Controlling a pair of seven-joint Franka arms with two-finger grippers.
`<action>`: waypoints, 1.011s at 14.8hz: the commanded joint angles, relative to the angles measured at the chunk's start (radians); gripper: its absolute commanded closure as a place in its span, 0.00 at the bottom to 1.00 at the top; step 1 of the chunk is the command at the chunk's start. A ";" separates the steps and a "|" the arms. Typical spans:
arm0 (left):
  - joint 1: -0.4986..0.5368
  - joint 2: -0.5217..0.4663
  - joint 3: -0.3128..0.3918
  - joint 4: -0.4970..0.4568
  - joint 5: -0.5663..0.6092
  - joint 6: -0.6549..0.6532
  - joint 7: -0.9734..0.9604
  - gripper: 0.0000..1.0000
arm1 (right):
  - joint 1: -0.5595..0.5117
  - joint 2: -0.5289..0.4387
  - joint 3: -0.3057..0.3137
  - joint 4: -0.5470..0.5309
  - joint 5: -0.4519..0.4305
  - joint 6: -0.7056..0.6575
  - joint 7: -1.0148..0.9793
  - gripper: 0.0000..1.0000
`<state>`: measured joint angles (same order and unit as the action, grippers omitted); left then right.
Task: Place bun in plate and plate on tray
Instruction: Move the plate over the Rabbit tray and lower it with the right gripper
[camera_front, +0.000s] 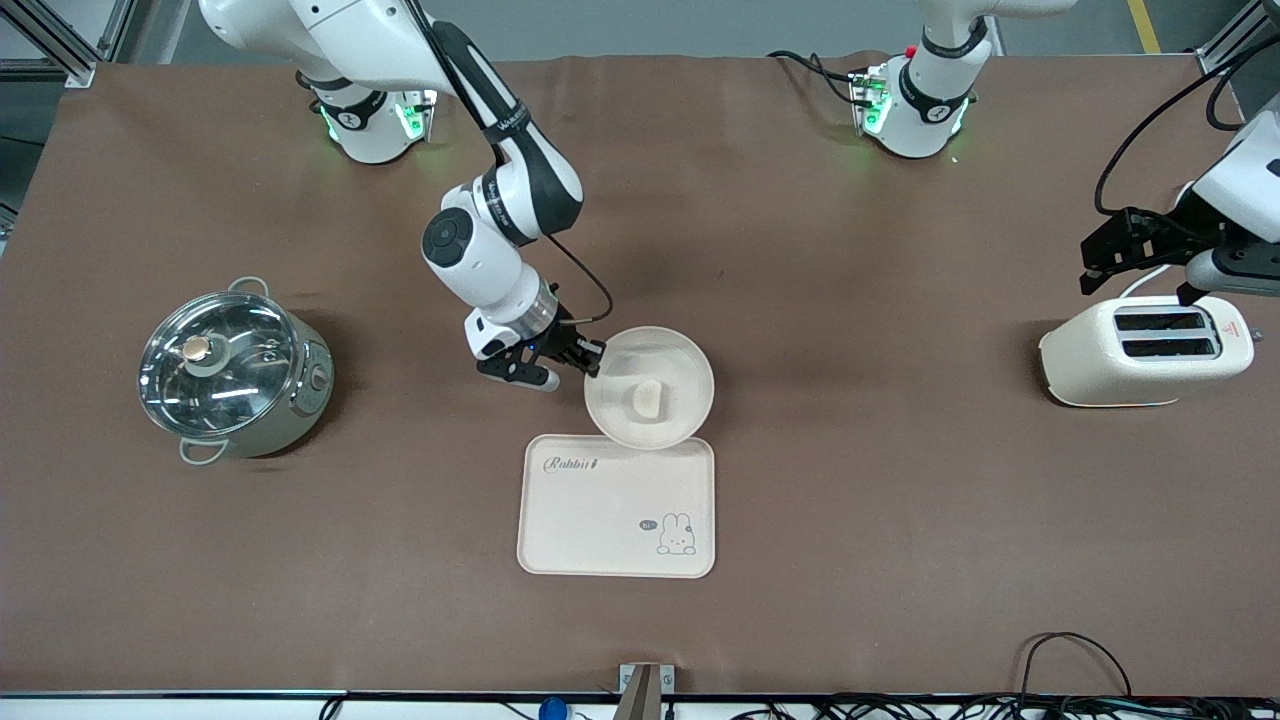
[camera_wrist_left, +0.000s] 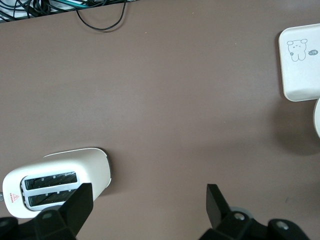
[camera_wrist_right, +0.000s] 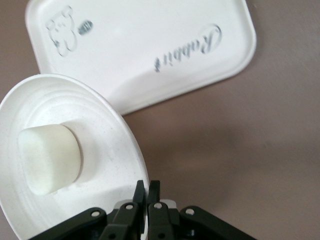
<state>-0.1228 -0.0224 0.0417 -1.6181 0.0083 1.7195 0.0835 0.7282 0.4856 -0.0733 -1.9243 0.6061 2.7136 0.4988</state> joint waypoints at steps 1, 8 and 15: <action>0.003 0.009 0.000 0.026 -0.013 -0.020 0.012 0.00 | -0.048 0.097 0.012 0.112 0.029 -0.003 -0.029 1.00; -0.003 0.010 -0.011 0.026 -0.011 -0.017 -0.033 0.00 | -0.115 0.186 0.013 0.204 0.032 -0.003 -0.039 1.00; 0.003 0.010 -0.011 0.026 -0.013 -0.017 -0.022 0.00 | -0.147 0.295 0.013 0.327 0.034 -0.009 -0.039 1.00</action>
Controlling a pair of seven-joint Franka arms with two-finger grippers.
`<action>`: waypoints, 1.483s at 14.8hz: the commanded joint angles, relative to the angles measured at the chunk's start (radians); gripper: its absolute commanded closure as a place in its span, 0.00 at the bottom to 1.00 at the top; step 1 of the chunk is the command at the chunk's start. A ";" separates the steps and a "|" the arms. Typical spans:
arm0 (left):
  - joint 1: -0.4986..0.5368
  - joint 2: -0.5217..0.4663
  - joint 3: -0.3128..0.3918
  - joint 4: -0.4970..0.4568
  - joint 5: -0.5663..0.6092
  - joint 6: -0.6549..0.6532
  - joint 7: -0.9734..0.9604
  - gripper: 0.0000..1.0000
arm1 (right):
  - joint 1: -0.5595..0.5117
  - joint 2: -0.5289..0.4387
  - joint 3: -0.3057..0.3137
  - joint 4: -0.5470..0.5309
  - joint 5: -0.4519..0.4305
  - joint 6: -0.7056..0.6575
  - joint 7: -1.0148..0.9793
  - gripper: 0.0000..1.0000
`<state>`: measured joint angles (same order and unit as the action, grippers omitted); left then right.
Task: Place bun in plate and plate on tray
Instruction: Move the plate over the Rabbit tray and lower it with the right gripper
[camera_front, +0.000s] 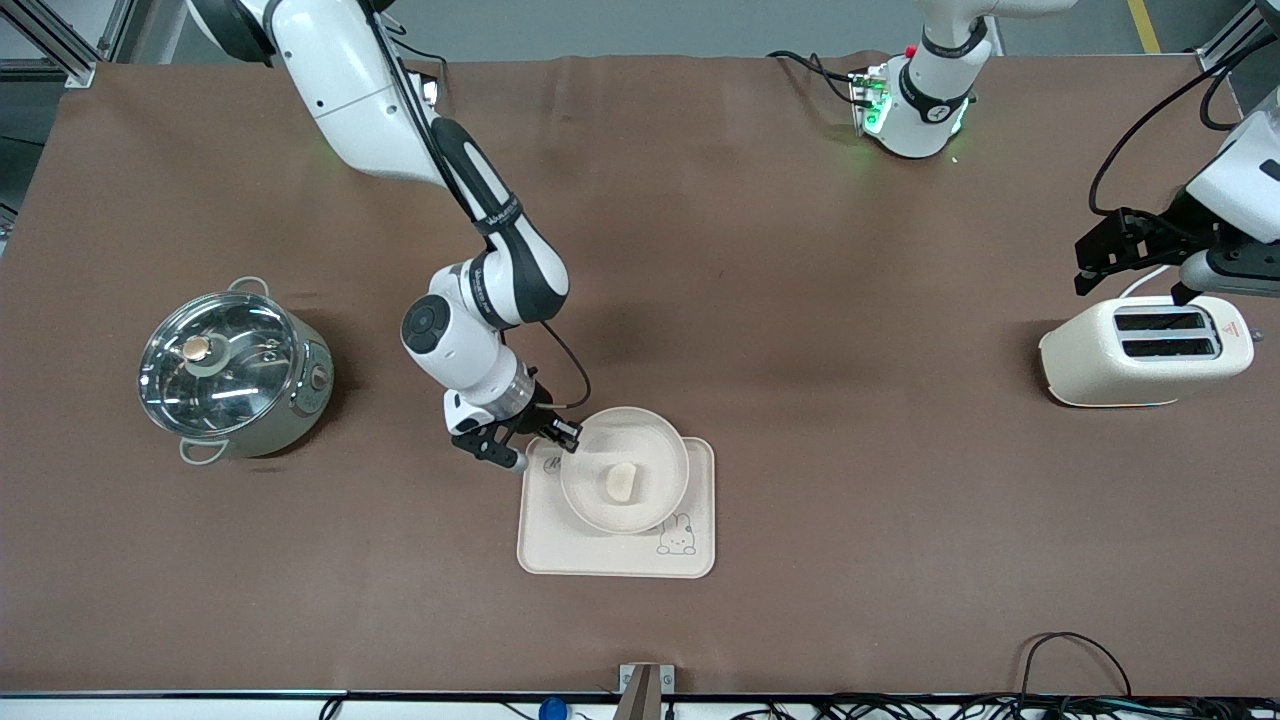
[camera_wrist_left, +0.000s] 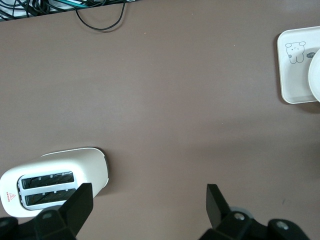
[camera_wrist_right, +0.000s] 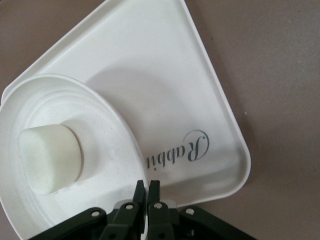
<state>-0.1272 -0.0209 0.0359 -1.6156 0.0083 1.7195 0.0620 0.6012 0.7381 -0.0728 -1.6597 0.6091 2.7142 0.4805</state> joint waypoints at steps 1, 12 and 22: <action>0.008 0.009 -0.005 0.023 -0.010 -0.017 -0.004 0.00 | -0.029 0.058 0.015 0.078 0.031 -0.010 -0.020 1.00; 0.014 0.009 -0.005 0.022 -0.014 -0.017 -0.007 0.00 | -0.047 0.095 0.018 0.120 0.032 -0.013 -0.020 1.00; 0.015 0.009 -0.005 0.022 -0.014 -0.017 -0.007 0.00 | -0.047 0.096 0.019 0.120 0.034 -0.005 -0.016 0.34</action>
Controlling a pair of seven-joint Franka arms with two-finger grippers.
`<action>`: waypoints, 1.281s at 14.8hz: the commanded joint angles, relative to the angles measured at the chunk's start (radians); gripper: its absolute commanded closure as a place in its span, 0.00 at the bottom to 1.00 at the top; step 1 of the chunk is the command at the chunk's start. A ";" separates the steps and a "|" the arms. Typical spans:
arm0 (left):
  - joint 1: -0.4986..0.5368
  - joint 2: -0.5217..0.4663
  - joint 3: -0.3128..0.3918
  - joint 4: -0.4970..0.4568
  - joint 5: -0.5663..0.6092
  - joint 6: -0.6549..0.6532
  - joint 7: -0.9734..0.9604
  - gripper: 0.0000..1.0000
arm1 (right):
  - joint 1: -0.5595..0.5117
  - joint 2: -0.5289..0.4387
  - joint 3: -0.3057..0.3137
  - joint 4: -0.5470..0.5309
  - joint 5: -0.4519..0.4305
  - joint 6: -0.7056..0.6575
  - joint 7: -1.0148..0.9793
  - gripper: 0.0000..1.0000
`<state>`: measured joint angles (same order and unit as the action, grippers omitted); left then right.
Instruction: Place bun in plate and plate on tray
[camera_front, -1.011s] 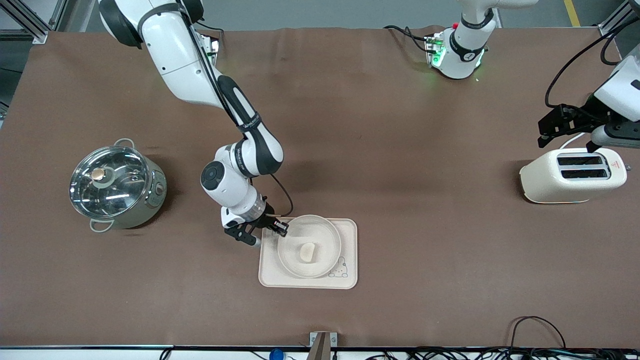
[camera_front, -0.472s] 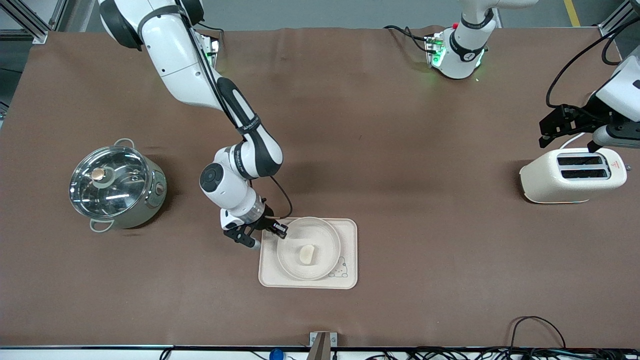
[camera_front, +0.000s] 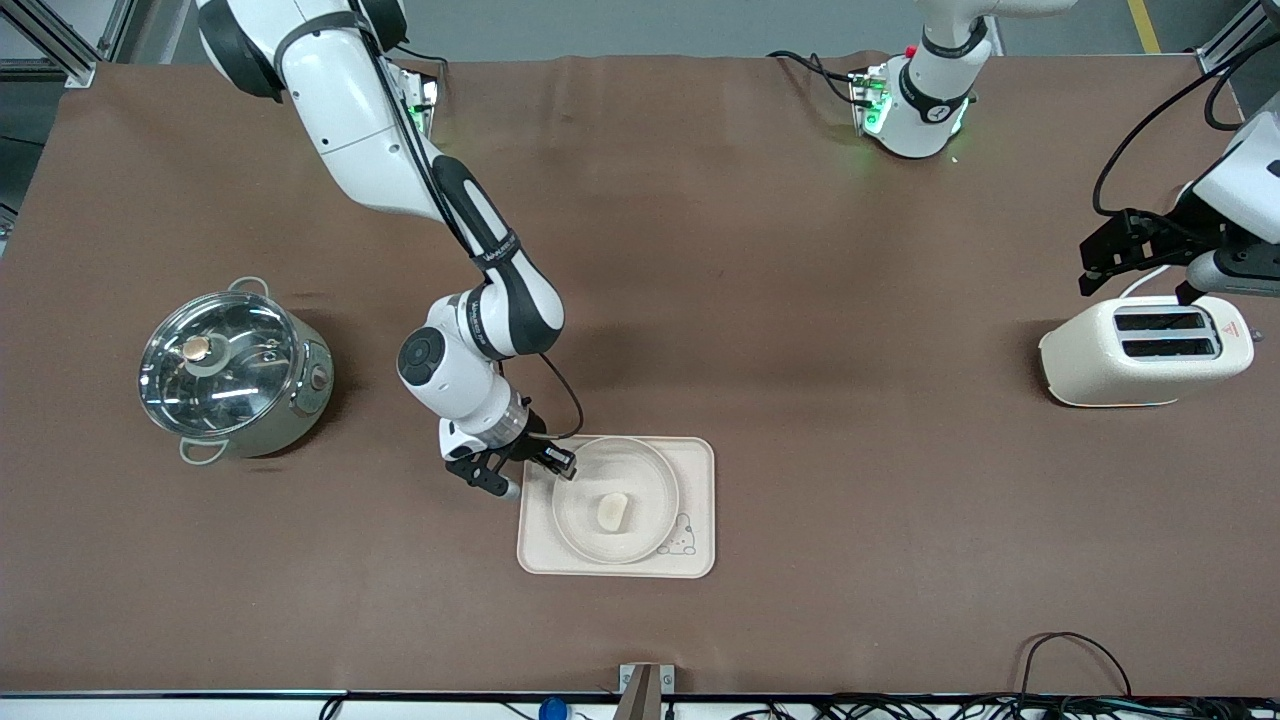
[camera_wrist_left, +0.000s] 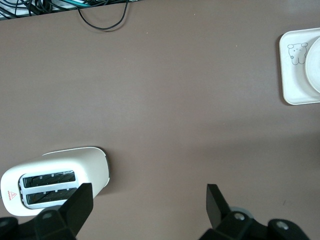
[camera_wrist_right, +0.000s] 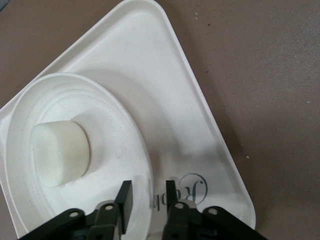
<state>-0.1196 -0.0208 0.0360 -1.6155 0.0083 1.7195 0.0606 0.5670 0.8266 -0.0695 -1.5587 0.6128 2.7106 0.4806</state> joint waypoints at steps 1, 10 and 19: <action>0.008 0.009 -0.005 0.022 -0.014 -0.017 -0.005 0.00 | -0.015 0.003 0.017 0.019 0.041 0.000 -0.010 0.21; 0.003 0.007 -0.005 0.022 -0.014 -0.024 -0.061 0.00 | -0.009 -0.395 0.005 -0.242 0.081 -0.170 -0.020 0.00; 0.005 0.009 -0.005 0.023 -0.010 -0.026 -0.058 0.00 | -0.339 -0.889 -0.105 -0.279 -0.426 -0.989 -0.329 0.00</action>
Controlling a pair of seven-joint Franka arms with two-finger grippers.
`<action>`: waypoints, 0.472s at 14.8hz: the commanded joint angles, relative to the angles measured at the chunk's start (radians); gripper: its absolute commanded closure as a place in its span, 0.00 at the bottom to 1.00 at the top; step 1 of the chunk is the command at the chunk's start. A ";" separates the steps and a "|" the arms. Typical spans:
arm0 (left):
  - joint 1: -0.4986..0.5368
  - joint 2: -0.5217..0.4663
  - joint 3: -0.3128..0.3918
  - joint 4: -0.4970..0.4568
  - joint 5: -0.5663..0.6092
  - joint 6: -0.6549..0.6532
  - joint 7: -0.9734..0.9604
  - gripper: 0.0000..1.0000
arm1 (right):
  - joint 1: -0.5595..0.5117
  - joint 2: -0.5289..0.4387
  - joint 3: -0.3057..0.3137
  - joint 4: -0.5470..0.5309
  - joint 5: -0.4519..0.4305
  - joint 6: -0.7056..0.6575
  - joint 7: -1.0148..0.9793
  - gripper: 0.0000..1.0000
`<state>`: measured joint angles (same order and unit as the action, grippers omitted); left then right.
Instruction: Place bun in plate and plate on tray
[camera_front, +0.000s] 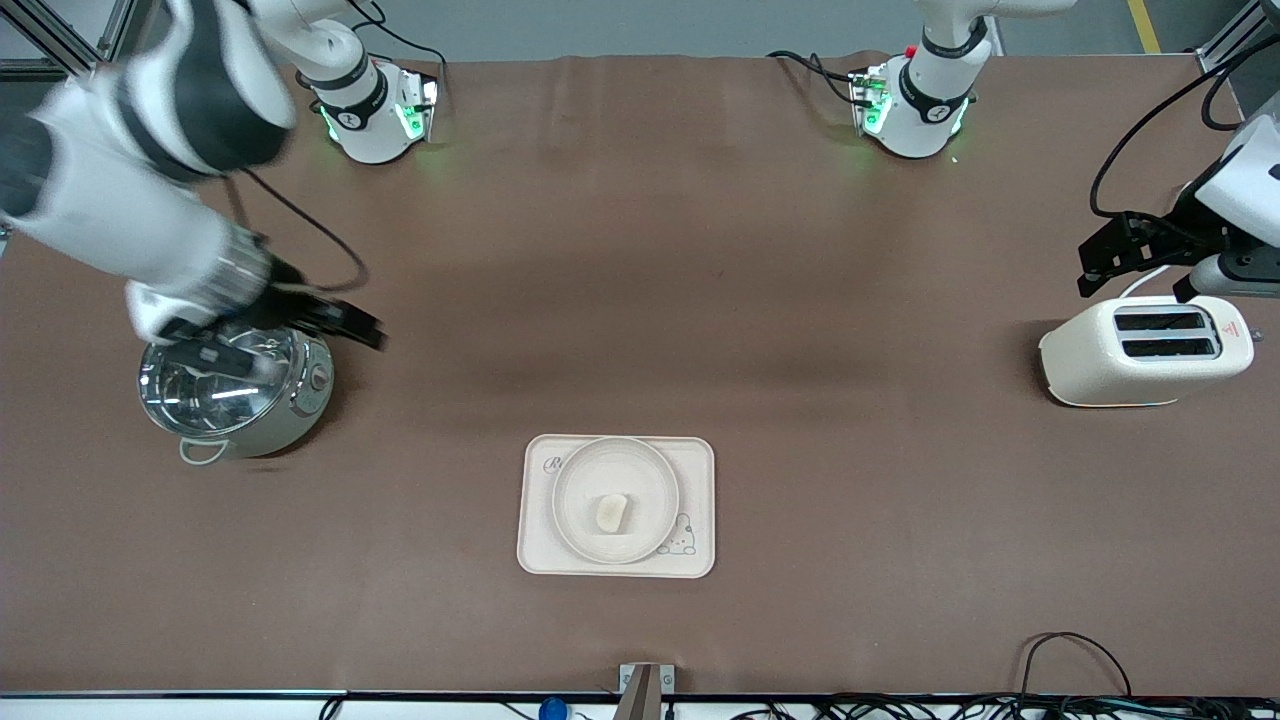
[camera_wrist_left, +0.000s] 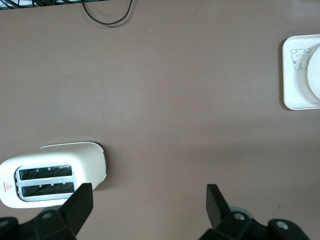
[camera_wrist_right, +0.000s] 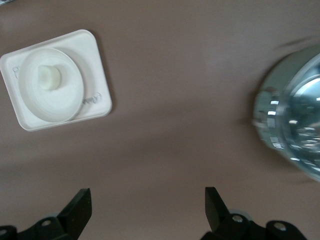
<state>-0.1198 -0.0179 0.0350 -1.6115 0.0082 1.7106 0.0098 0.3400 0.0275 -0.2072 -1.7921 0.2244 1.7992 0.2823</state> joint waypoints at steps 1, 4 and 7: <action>0.005 0.006 -0.004 0.019 -0.010 -0.017 -0.008 0.00 | -0.171 -0.119 0.057 -0.044 -0.066 -0.119 -0.187 0.00; 0.005 0.006 -0.004 0.019 -0.010 -0.017 -0.007 0.00 | -0.245 -0.207 0.077 -0.043 -0.210 -0.191 -0.284 0.00; 0.006 0.004 -0.004 0.018 -0.010 -0.017 -0.004 0.00 | -0.347 -0.216 0.142 -0.011 -0.263 -0.199 -0.368 0.00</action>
<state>-0.1196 -0.0178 0.0350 -1.6109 0.0082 1.7098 0.0098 0.0684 -0.1673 -0.1316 -1.7956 -0.0034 1.5951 -0.0361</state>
